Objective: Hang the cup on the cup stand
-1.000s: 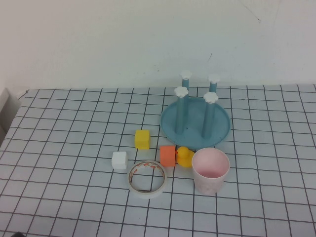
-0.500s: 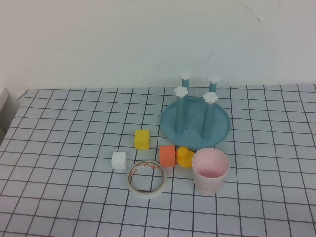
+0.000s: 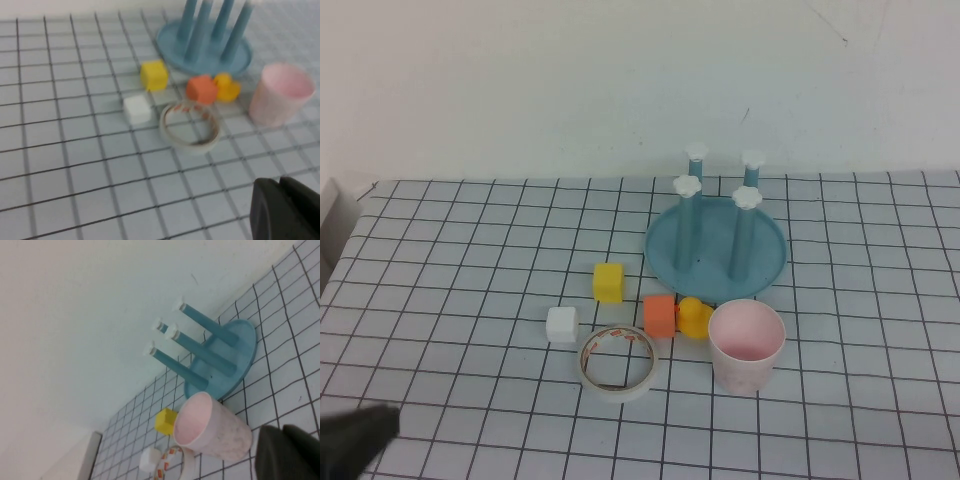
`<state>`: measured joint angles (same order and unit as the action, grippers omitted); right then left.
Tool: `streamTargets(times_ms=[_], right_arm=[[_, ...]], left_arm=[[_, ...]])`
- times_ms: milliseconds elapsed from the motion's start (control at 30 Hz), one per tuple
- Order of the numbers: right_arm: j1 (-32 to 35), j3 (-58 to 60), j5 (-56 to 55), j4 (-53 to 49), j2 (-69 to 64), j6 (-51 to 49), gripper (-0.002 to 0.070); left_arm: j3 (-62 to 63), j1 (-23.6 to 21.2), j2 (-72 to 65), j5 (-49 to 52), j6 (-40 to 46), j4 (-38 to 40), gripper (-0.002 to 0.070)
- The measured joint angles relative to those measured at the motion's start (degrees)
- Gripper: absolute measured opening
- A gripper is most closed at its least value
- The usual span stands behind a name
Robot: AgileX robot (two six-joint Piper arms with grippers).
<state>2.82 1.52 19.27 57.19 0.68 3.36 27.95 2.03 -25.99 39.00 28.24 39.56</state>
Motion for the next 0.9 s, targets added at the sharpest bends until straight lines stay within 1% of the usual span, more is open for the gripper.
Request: streamTargets(times_ms=[100, 200, 267, 300, 400, 567, 667, 767, 900], right_arm=[[0.0, 0.0, 2.0, 0.0, 0.0, 3.6, -0.0001], [0.0, 0.0, 3.5, 0.0, 0.0, 7.2, -0.0001], [0.0, 0.0, 3.6, 0.0, 0.0, 8.3, -0.0001], [0.0, 0.0, 3.8, 0.0, 0.0, 8.9, -0.0001], [0.0, 0.0, 3.9, 0.0, 0.0, 9.1, -0.0001], [0.0, 0.0, 5.1, 0.0, 0.0, 9.1, -0.0001], [0.0, 0.0, 6.0, 0.0, 0.0, 9.6, -0.0001], [0.0, 0.0, 6.2, 0.0, 0.0, 10.0, -0.0001], [0.0, 0.0, 6.4, 0.0, 0.0, 10.2, -0.0001]], left_arm=[[9.4, 0.0, -10.4, 5.9, 2.0, -6.1, -0.0003], [18.2, 0.2, -21.3, 11.6, 5.5, -8.4, -0.0003], [22.9, 1.7, -27.4, 14.1, 6.3, -10.1, -0.0003], [27.3, 4.8, -33.1, 16.1, 6.2, -12.6, -0.0003], [34.1, 11.2, -41.8, 17.9, 3.1, -19.4, -0.0003], [44.0, 24.1, -52.8, 19.3, -4.0, -31.4, -0.0003], [49.0, 30.4, -58.3, 19.4, -6.8, -36.0, -0.0003], [53.5, 35.5, -64.2, 19.4, -8.7, -39.0, -0.0002], [59.2, 39.1, -71.2, 19.8, -11.1, -39.6, -0.0001]])
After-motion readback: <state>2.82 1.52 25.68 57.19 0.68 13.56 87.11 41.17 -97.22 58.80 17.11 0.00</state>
